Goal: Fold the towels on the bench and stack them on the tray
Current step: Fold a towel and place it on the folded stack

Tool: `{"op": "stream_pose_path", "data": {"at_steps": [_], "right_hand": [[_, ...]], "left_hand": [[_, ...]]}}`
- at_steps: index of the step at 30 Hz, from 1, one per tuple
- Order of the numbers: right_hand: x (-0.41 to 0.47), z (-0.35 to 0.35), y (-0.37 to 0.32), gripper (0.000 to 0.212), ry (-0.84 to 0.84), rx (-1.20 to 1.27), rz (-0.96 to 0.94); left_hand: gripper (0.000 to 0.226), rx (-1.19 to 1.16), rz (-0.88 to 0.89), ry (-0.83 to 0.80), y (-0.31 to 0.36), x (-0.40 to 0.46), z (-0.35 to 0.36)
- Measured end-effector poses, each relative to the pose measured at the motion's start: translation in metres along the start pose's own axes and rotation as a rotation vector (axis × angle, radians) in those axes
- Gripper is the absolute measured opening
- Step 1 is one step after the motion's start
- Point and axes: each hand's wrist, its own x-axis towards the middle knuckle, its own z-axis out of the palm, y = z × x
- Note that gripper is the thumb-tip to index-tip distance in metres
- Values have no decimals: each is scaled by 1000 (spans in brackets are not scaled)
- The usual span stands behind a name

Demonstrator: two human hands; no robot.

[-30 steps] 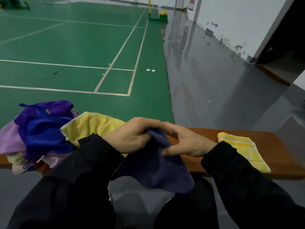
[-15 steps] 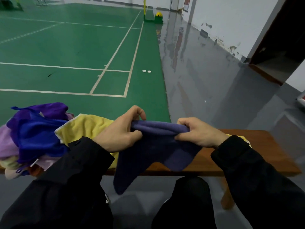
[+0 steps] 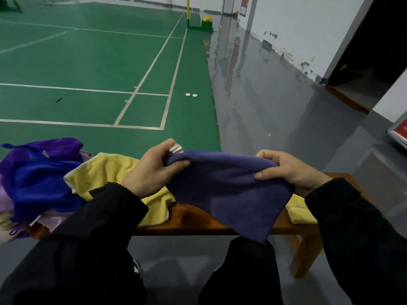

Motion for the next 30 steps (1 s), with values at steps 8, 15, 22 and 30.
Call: {"op": "stream_pose_path", "data": {"at_steps": [8, 15, 22, 30], "right_hand": [[-6, 0, -6, 16, 102, -44, -47], [-11, -4, -11, 23, 9, 27, -17], [35, -28, 0, 13, 565, -470, -186], [8, -34, -13, 14, 807, -387, -473]], "left_hand": [[23, 129, 82, 101, 6, -6, 8], [25, 370, 201, 217, 7, -9, 8], [15, 456, 56, 243, -6, 47, 9], [17, 379, 264, 428, 16, 48, 5]]}}
